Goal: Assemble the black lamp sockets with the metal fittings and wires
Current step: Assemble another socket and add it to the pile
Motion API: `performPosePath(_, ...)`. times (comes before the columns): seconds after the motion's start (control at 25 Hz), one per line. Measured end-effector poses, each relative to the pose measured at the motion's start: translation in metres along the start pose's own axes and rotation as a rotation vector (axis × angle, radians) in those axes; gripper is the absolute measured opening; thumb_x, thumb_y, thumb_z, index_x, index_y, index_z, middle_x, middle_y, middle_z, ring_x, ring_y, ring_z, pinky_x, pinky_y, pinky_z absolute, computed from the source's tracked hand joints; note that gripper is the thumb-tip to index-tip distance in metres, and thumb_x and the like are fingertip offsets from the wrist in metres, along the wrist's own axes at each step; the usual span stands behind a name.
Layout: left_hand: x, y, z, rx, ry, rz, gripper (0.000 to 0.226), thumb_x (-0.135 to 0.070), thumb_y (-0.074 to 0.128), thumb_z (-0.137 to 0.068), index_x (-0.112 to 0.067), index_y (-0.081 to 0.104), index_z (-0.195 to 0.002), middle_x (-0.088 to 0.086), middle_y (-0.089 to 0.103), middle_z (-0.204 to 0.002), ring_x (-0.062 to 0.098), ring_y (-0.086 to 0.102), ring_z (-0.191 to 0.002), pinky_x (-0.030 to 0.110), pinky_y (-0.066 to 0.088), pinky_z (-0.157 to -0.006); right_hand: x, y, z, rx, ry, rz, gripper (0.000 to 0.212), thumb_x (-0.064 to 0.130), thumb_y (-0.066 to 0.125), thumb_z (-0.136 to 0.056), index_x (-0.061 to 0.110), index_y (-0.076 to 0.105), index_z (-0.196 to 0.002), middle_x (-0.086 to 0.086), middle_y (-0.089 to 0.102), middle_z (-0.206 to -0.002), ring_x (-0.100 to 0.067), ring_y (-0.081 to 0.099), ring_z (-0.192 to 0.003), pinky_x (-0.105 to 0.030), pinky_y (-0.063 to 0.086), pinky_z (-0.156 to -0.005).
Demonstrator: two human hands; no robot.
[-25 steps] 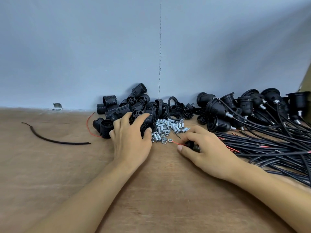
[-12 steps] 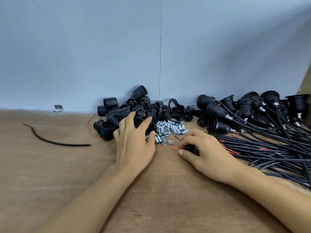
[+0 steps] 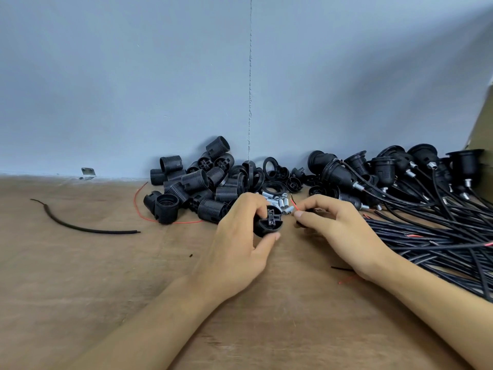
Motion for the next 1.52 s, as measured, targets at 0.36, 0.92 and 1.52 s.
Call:
performPosePath(0.36,0.003,0.001,0.000,0.044,-0.065,0.048,0.048,-0.018,0.069,-0.079,-0.047,0.045,-0.108,-0.026,0.058,-0.111,0.002,0.058,-0.114,0.021,0.049,-0.095,0.009,0.006,0.008,0.042,-0.099,0.000,0.007,0.028,0.069,-0.092,0.023,0.072,-0.087,0.001,0.071,-0.085,-0.013,0.064,-0.078,-0.030,0.048,-0.077)
performPosePath(0.92,0.003,-0.001,-0.001,-0.028,-0.010,0.016,0.051,-0.007,0.067,-0.072,-0.036,0.050,-0.111,-0.021,0.053,-0.110,0.001,0.055,-0.110,0.010,0.039,-0.093,0.013,0.016,0.015,0.251,-0.153,0.143,0.009,0.023,0.077,-0.086,0.026,0.074,-0.078,0.008,0.071,-0.092,-0.006,0.065,-0.086,-0.019,0.048,-0.079)
performPosePath(1.52,0.009,0.004,0.001,0.042,-0.039,-0.085,0.051,-0.017,0.067,-0.070,-0.047,0.050,-0.108,-0.026,0.056,-0.107,-0.006,0.051,-0.106,0.002,0.031,-0.089,0.018,0.016,0.015,0.231,-0.168,0.224,0.015,0.018,0.073,-0.089,0.015,0.076,-0.074,0.018,0.067,-0.094,-0.001,0.062,-0.089,-0.017,0.042,-0.080)
Point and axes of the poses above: each hand's wrist, its own z-axis away from the middle knuckle, its own y-axis out of the palm, x = y × z, the point moved 2 cm from there along -z, towards the middle knuckle
